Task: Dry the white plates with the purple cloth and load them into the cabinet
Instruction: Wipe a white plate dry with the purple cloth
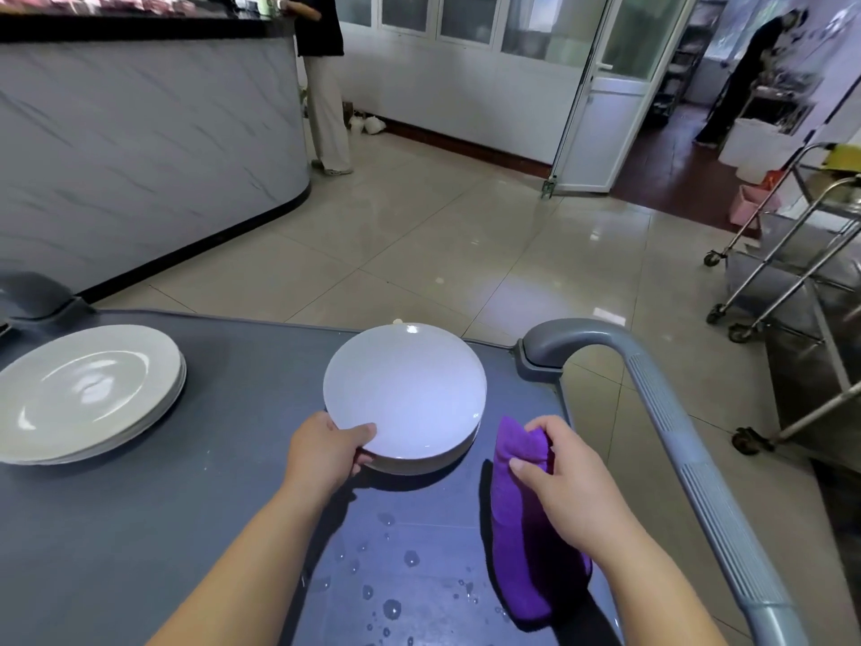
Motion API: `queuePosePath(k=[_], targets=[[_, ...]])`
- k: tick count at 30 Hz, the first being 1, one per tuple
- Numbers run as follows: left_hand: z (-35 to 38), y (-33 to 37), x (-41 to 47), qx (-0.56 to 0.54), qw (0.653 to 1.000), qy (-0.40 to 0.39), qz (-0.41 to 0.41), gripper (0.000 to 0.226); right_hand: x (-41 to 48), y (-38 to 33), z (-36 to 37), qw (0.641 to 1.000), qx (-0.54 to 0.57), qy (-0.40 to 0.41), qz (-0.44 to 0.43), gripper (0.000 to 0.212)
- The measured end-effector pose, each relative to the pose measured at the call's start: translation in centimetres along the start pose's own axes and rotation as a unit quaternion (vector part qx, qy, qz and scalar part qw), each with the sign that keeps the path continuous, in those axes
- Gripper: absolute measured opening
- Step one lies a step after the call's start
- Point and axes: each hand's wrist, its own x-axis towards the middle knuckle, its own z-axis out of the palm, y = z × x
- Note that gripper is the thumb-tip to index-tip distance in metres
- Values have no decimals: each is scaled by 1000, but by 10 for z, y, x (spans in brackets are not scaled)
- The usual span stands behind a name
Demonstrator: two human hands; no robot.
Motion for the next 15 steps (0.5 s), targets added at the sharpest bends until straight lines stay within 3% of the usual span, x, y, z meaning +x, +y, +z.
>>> queuePosePath(k=[7,15], targets=[[-16,10,-21,-136,991,10,1,17,4,5,-4,998,16,47,-22,26],[-30,32,-32,-105,986,79,100,36,2,1,-6,996,60,53,-41,26]])
